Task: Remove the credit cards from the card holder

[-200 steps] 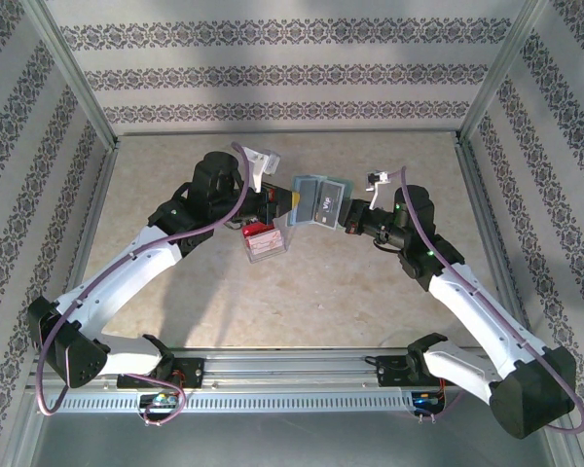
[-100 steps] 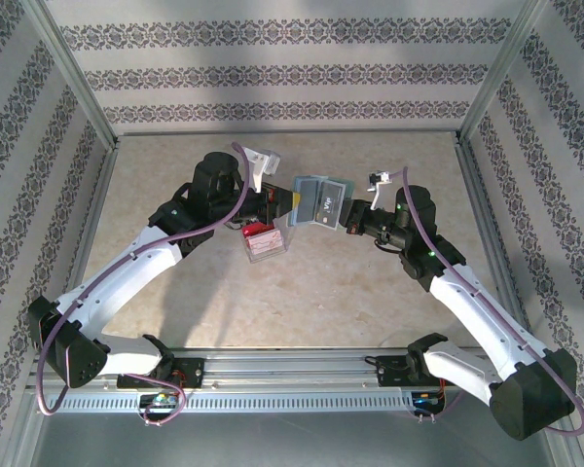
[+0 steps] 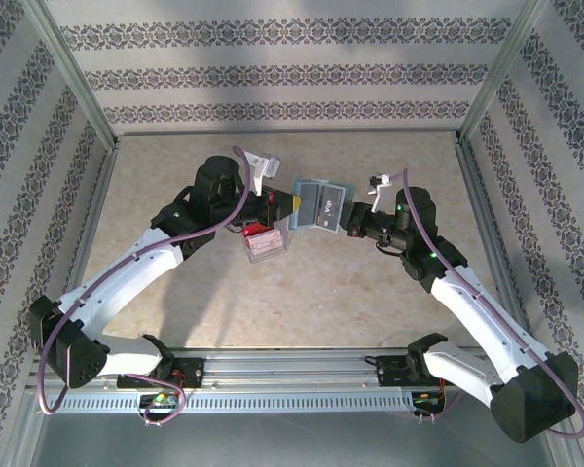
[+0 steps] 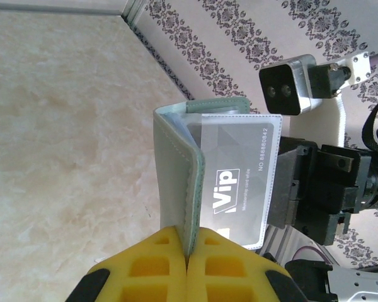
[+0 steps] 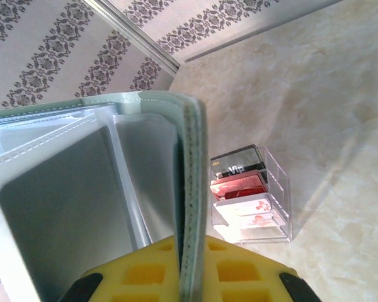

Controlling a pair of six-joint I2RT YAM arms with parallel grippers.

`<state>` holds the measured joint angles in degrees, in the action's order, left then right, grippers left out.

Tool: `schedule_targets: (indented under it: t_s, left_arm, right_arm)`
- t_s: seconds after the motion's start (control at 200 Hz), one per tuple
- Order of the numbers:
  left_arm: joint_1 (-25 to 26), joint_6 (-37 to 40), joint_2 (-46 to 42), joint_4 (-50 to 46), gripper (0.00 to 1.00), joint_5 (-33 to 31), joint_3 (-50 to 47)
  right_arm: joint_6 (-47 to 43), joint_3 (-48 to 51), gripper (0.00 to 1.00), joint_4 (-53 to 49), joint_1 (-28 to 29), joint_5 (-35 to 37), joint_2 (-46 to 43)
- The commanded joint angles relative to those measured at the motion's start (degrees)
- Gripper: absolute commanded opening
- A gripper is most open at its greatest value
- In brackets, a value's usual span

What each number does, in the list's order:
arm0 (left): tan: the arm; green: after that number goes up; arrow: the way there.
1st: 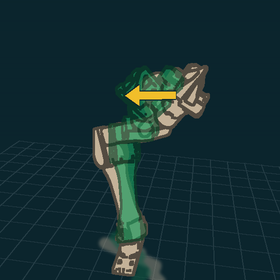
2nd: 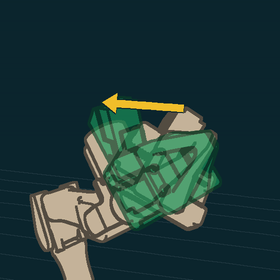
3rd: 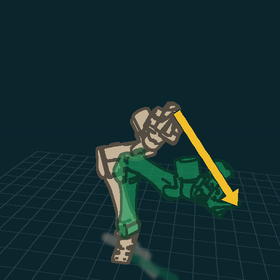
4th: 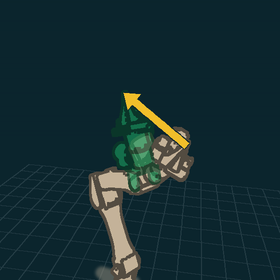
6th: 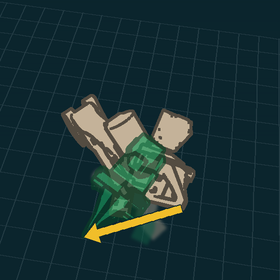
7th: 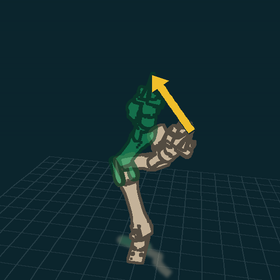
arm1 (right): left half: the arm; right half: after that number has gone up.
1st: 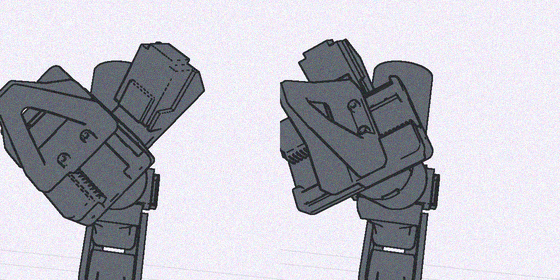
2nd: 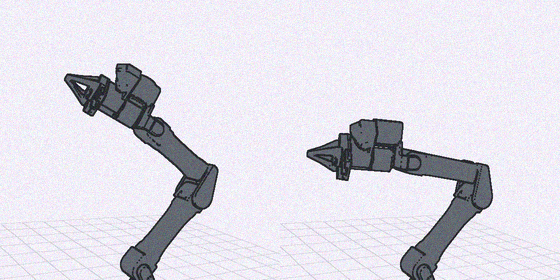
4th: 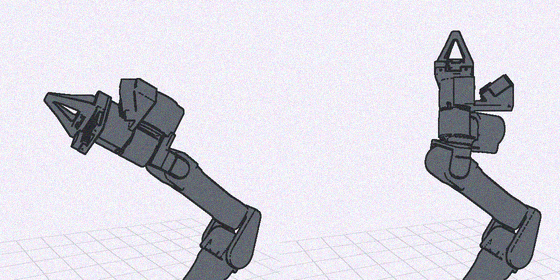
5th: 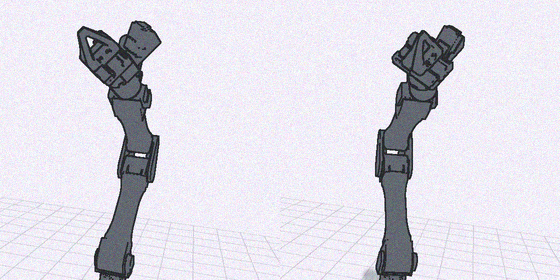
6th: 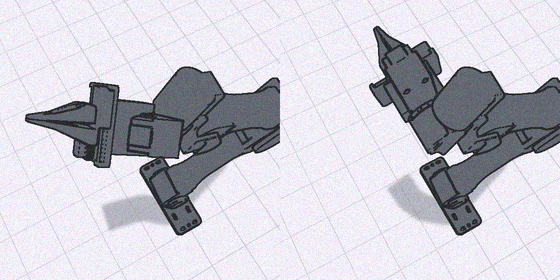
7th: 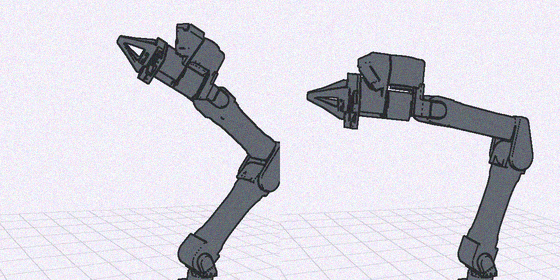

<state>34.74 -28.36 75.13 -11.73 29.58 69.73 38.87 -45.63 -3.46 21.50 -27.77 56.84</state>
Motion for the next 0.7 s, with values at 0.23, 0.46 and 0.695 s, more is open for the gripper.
schedule_targets:
  t_s: [0.23,0.46,0.695]
  left_arm:
    - [1.20,-11.09,-5.56,14.00,0.00,-1.65,-15.29]
    - [5.82,-14.92,-6.68,23.78,0.00,-8.45,-27.76]
    - [8.71,-15.91,-6.32,28.74,0.00,-13.11,-35.00]
  right_arm:
    - [1.30,6.65,0.10,-4.49,-0.34,3.42,-4.37]
    - [2.26,14.23,0.14,-5.24,0.87,4.79,-6.17]
    - [2.95,20.83,0.15,-3.34,1.96,6.63,-6.08]
